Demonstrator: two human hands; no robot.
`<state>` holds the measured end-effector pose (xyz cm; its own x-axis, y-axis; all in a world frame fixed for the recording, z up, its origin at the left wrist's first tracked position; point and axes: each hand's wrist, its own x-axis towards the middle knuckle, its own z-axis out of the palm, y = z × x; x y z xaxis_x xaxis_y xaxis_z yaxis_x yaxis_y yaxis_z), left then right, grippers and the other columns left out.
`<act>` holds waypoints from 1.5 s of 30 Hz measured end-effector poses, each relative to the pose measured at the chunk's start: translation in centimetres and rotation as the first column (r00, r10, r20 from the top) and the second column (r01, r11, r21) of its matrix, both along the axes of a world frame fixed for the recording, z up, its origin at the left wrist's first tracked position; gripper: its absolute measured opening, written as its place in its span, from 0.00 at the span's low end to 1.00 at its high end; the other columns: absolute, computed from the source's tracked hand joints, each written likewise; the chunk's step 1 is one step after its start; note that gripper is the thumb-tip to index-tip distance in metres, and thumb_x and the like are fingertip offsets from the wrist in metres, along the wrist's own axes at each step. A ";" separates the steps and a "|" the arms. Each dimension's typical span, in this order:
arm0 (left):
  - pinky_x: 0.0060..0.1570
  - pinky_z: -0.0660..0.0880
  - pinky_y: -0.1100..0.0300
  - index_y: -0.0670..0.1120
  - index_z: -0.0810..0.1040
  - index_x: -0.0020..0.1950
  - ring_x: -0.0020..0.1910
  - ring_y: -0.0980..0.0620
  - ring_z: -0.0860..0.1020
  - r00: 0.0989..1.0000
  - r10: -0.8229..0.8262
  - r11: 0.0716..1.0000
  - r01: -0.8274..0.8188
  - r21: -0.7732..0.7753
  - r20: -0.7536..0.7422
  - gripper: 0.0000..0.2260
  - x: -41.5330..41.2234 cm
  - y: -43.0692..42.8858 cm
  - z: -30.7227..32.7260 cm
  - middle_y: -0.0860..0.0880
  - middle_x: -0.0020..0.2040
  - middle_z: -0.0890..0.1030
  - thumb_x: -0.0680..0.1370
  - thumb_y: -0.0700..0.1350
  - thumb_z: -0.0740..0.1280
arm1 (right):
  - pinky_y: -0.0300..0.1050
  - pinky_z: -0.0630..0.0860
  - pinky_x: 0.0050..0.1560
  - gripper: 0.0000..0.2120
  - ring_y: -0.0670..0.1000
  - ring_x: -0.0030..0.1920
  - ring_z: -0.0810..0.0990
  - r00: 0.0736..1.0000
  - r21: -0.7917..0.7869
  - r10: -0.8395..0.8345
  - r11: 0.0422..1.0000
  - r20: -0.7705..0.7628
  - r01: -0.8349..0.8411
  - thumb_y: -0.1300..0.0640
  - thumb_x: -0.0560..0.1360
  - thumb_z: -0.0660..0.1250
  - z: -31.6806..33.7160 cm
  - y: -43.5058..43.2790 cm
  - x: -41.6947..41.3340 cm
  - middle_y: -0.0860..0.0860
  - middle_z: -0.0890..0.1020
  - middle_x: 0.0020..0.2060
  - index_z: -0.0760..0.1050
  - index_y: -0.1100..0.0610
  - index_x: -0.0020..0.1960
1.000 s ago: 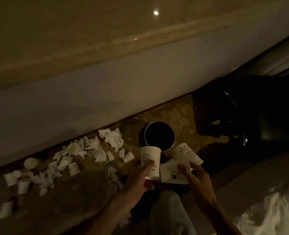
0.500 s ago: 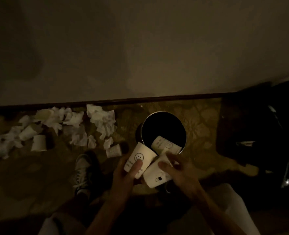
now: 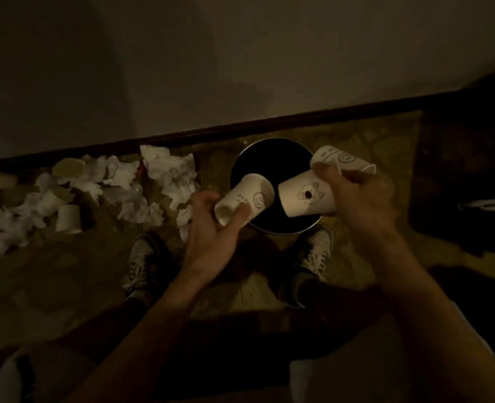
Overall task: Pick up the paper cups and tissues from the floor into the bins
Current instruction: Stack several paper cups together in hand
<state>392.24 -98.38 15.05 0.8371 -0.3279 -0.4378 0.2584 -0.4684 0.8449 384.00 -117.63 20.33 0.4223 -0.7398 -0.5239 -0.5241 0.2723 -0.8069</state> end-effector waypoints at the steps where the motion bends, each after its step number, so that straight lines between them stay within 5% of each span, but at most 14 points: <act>1: 0.35 0.73 0.73 0.63 0.67 0.52 0.45 0.71 0.77 0.998 -0.059 0.997 0.058 0.043 0.036 0.17 0.0 -0.7 -0.8 0.61 0.47 0.76 0.70 0.61 0.72 | 0.51 0.83 0.46 0.11 0.46 0.41 0.85 1.000 0.019 -0.013 1.000 0.010 0.013 0.45 0.67 0.76 -0.2 -0.2 -0.3 0.47 0.85 0.39 0.80 0.50 0.43; 7: 0.41 0.70 0.58 0.50 0.71 0.65 0.53 0.44 0.80 0.916 -0.397 0.857 0.349 0.379 0.054 0.20 0.1 -7.0 -7.8 0.45 0.55 0.81 0.75 0.49 0.71 | 0.53 0.83 0.48 0.08 0.44 0.42 0.85 1.000 0.017 0.031 0.999 -0.006 -0.031 0.43 0.68 0.74 -2.8 -2.6 -1.4 0.42 0.85 0.37 0.79 0.45 0.36; 11: 0.45 0.72 0.54 0.48 0.72 0.67 0.57 0.40 0.79 0.865 -0.501 0.760 0.438 0.480 0.004 0.22 0.5 -8.1 -10.3 0.42 0.58 0.80 0.75 0.52 0.70 | 0.54 0.82 0.49 0.10 0.46 0.43 0.84 0.999 0.030 0.034 0.999 -0.016 -0.034 0.43 0.68 0.74 -3.7 -4.4 -2.1 0.44 0.85 0.36 0.79 0.47 0.35; 16: 0.56 0.75 0.54 0.49 0.72 0.69 0.61 0.46 0.77 0.919 -0.391 0.875 0.386 0.292 -0.043 0.23 -0.9 -6.8 -9.5 0.46 0.66 0.76 0.77 0.55 0.70 | 0.54 0.82 0.49 0.09 0.43 0.40 0.84 0.999 0.063 0.027 0.998 -0.025 -0.025 0.44 0.69 0.74 -4.3 -5.5 -3.4 0.40 0.84 0.35 0.79 0.47 0.35; 19: 0.38 0.81 0.57 0.59 0.75 0.57 0.43 0.52 0.84 0.962 -0.186 0.976 0.204 0.074 -0.200 0.12 -1.7 -6.4 -6.1 0.47 0.60 0.79 0.77 0.61 0.65 | 0.54 0.82 0.49 0.08 0.44 0.41 0.84 0.999 0.102 0.048 0.994 -0.001 -0.048 0.45 0.68 0.75 -4.2 -5.3 -3.2 0.41 0.85 0.35 0.78 0.47 0.36; 23: 0.39 0.81 0.57 0.68 0.70 0.57 0.47 0.50 0.85 0.847 -0.206 0.972 0.120 -0.200 -0.490 0.21 -2.7 -5.6 -1.8 0.52 0.59 0.79 0.67 0.72 0.64 | 0.54 0.81 0.53 0.18 0.48 0.47 0.85 0.993 0.180 0.116 0.977 -0.005 -0.113 0.41 0.64 0.75 -3.8 -4.0 -2.6 0.48 0.86 0.44 0.81 0.51 0.48; 26: 0.39 0.81 0.54 0.63 0.72 0.60 0.48 0.45 0.85 0.816 -0.163 0.959 0.000 -0.282 -0.555 0.22 -3.6 -5.8 0.1 0.48 0.56 0.82 0.68 0.63 0.71 | 0.54 0.81 0.54 0.22 0.49 0.46 0.85 0.981 0.269 0.195 0.944 0.006 -0.189 0.40 0.63 0.75 -3.4 -1.6 -2.0 0.49 0.86 0.44 0.81 0.52 0.51; 29: 0.33 0.79 0.58 0.56 0.76 0.58 0.41 0.47 0.85 0.914 -0.031 0.968 -0.074 -0.241 -0.406 0.14 -3.6 -5.5 1.7 0.46 0.51 0.84 0.74 0.54 0.70 | 0.50 0.81 0.53 0.26 0.47 0.47 0.85 0.943 0.254 0.332 0.910 0.023 -0.327 0.32 0.64 0.69 -2.7 0.0 -1.5 0.48 0.86 0.44 0.82 0.51 0.51; 32: 0.31 0.76 0.64 0.62 0.73 0.55 0.36 0.56 0.82 0.977 0.090 0.978 -0.123 -0.167 -0.191 0.11 -2.0 -4.4 2.7 0.52 0.51 0.81 0.75 0.56 0.71 | 0.47 0.80 0.50 0.32 0.48 0.47 0.83 0.951 0.134 0.308 0.943 -0.005 -0.305 0.26 0.65 0.61 -2.3 -0.5 -1.0 0.47 0.84 0.47 0.80 0.50 0.53; 35: 0.33 0.76 0.70 0.61 0.67 0.53 0.44 0.60 0.79 0.988 0.153 0.987 -0.152 -0.059 0.009 0.19 0.0 -3.3 2.2 0.58 0.51 0.75 0.71 0.55 0.75 | 0.50 0.80 0.49 0.15 0.52 0.47 0.83 0.986 0.001 0.155 0.988 -0.058 -0.155 0.44 0.76 0.65 -2.8 -1.7 -0.9 0.50 0.82 0.46 0.78 0.53 0.55; 37: 0.38 0.76 0.68 0.59 0.67 0.55 0.47 0.62 0.75 0.994 0.025 0.998 -0.032 0.062 0.104 0.22 0.9 -3.4 0.8 0.61 0.50 0.72 0.70 0.54 0.77 | 0.50 0.81 0.52 0.03 0.54 0.52 0.82 0.990 -0.032 0.128 0.991 -0.063 -0.131 0.55 0.77 0.68 -3.4 -2.0 -1.5 0.49 0.81 0.47 0.77 0.52 0.50; 41: 0.40 0.74 0.68 0.52 0.71 0.61 0.50 0.54 0.76 0.962 -0.251 0.952 0.224 0.210 0.108 0.22 1.9 -5.1 -3.7 0.54 0.52 0.76 0.72 0.50 0.76 | 0.28 0.73 0.29 0.07 0.50 0.47 0.80 0.989 -0.075 0.135 0.987 -0.058 -0.139 0.62 0.76 0.68 -4.3 -2.6 -2.2 0.42 0.75 0.45 0.76 0.53 0.52; 45: 0.56 0.77 0.47 0.50 0.71 0.67 0.59 0.42 0.76 0.904 -0.428 0.859 0.398 0.323 0.022 0.25 1.7 -6.6 -8.0 0.44 0.61 0.77 0.73 0.48 0.75 | 0.34 0.71 0.30 0.10 0.52 0.48 0.80 0.976 -0.093 0.198 0.974 -0.093 -0.207 0.62 0.76 0.69 -5.4 -3.2 -2.5 0.46 0.75 0.49 0.72 0.52 0.53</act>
<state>393.91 -104.97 7.03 0.6946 -0.5160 -0.5012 -0.0861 -0.7514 0.6542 381.45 -120.83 14.92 0.5273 -0.6944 -0.4897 -0.6256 0.0727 -0.7768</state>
